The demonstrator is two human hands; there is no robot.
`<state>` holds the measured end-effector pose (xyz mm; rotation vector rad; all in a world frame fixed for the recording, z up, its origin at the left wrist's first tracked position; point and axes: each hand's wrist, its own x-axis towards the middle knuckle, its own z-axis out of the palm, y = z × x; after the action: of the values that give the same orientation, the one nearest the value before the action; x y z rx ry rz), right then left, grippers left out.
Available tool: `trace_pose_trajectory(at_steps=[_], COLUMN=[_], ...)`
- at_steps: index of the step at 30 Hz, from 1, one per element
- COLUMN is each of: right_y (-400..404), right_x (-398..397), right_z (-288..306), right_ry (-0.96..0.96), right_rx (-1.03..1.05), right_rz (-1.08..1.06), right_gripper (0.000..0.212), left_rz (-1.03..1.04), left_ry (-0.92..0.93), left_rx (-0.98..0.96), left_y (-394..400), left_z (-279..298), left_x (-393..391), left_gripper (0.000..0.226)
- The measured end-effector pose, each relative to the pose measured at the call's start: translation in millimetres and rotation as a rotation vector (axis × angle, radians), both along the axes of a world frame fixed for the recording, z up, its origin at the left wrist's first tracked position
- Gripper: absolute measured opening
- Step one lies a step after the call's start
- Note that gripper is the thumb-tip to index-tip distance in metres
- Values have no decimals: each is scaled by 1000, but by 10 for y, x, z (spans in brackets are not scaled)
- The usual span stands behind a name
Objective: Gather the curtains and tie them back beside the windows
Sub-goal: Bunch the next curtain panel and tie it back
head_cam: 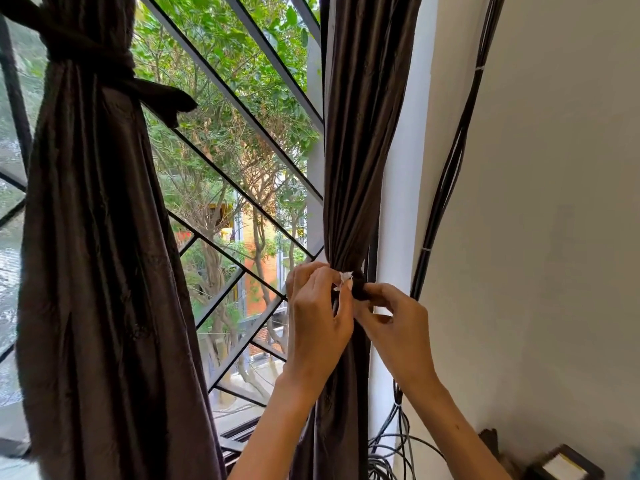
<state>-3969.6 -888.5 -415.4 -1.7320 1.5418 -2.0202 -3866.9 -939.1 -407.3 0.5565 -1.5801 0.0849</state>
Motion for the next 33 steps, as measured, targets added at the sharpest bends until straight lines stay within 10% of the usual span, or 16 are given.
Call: trace_pose_trajectory(at_steps=[10, 19, 33], right_y=[-29, 213, 202], right_x=[-220, -438, -621], right_z=[132, 221, 109], right_ry=[268, 96, 61], right_rx=[-63, 50, 44], right_rz=[-63, 165, 33], right_gripper=[10, 15, 13], left_rz=[240, 168, 6], left_ry=[-43, 207, -15], left_rx=[-9, 122, -74], left_y=[-19, -172, 114], left_z=[4, 234, 93], left_x=[87, 1, -166], left_gripper=[12, 14, 19])
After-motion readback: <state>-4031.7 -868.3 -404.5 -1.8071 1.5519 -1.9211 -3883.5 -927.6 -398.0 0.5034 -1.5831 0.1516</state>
